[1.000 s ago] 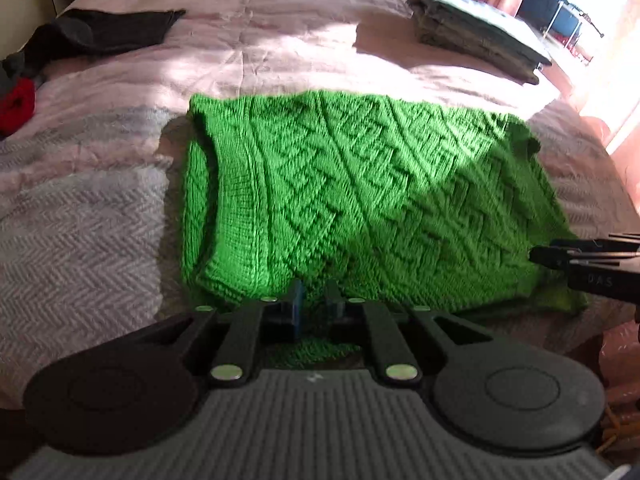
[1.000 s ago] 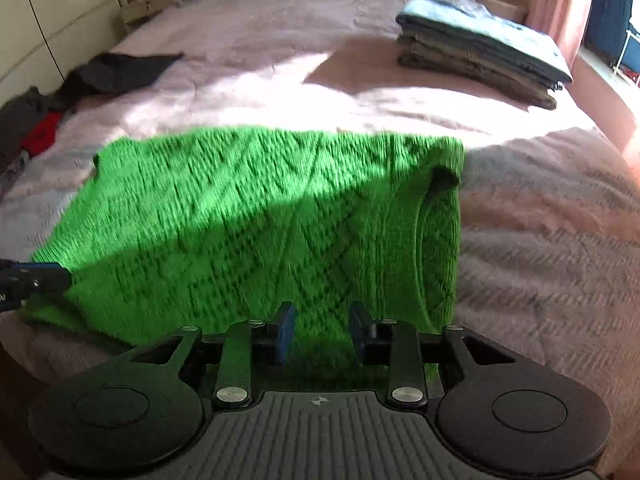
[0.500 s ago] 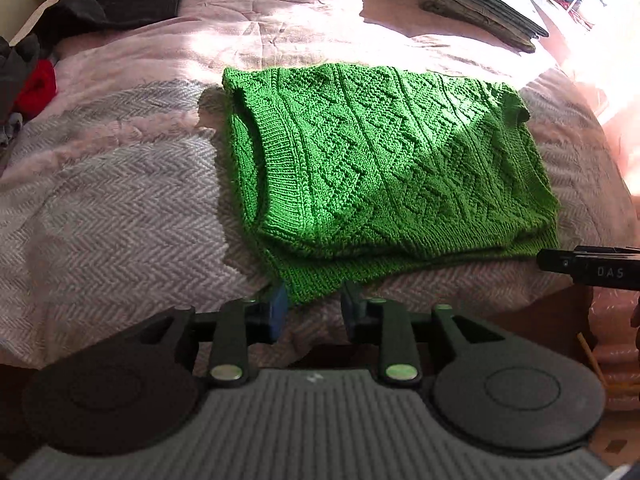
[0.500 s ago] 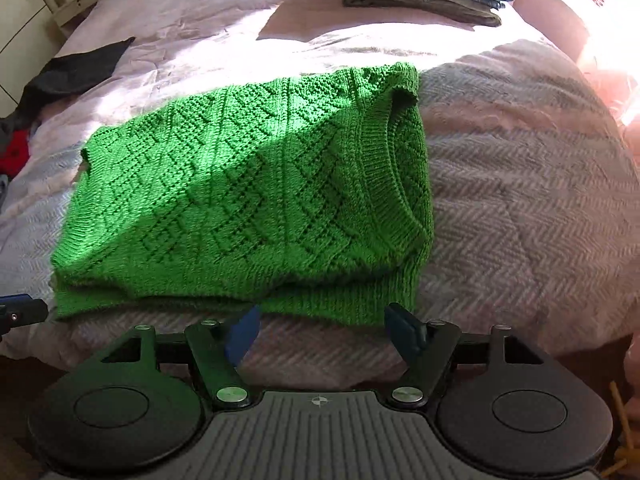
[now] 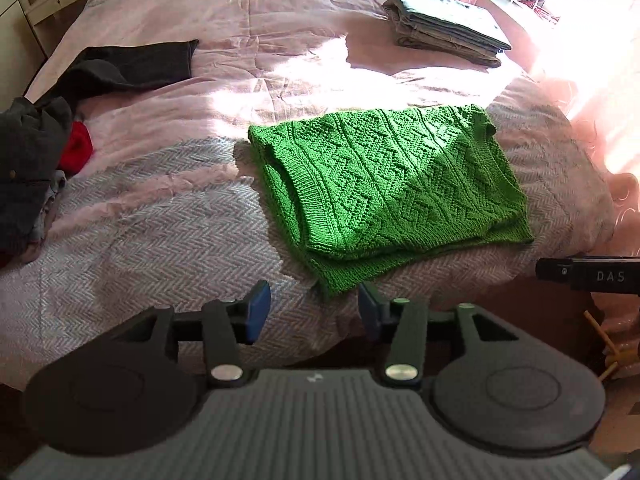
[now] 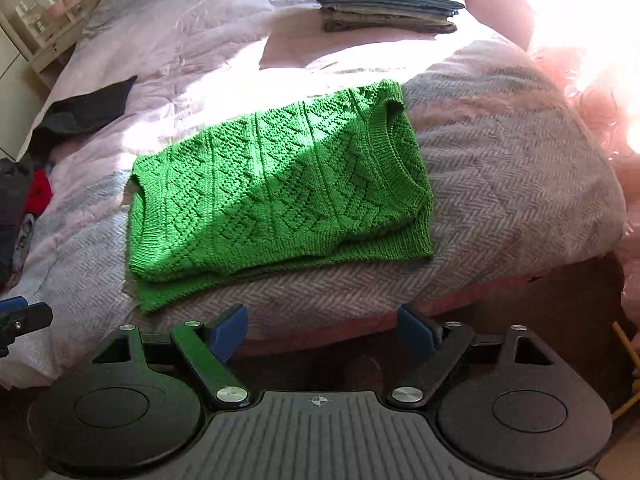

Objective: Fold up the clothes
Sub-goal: 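Withdraw both open tools from the half-folded sweater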

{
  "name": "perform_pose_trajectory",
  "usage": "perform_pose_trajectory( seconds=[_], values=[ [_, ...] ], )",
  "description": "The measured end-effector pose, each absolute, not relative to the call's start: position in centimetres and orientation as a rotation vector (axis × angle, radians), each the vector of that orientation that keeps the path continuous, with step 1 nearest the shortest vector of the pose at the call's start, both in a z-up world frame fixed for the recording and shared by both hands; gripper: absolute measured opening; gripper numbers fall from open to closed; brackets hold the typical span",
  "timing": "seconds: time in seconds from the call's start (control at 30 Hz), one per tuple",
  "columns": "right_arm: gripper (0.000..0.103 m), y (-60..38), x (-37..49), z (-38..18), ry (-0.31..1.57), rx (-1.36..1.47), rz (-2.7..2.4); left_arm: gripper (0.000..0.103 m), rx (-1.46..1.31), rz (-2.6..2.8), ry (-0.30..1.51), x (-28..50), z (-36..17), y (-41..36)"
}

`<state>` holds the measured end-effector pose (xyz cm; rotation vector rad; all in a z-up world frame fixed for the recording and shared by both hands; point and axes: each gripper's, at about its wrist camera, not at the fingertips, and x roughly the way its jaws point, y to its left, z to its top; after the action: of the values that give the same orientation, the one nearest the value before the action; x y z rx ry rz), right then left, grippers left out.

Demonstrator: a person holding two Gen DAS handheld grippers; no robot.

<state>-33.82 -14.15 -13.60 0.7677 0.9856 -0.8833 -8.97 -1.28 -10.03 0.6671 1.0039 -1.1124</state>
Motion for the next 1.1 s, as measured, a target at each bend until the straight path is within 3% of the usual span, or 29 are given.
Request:
perform_pose_trajectory(
  seconds=[0.53,1.1],
  values=[
    [0.084,-10.8,-33.4,-11.2,0.991,0.726,-0.892,0.048,0.635,-1.120,0.949,-8.6,-7.1,0.5],
    [0.084,-21.8,-36.2,-11.4,1.025,0.658,-0.811,0.048,0.577,-1.007,1.003,-12.9,-8.7,-7.1]
  ],
)
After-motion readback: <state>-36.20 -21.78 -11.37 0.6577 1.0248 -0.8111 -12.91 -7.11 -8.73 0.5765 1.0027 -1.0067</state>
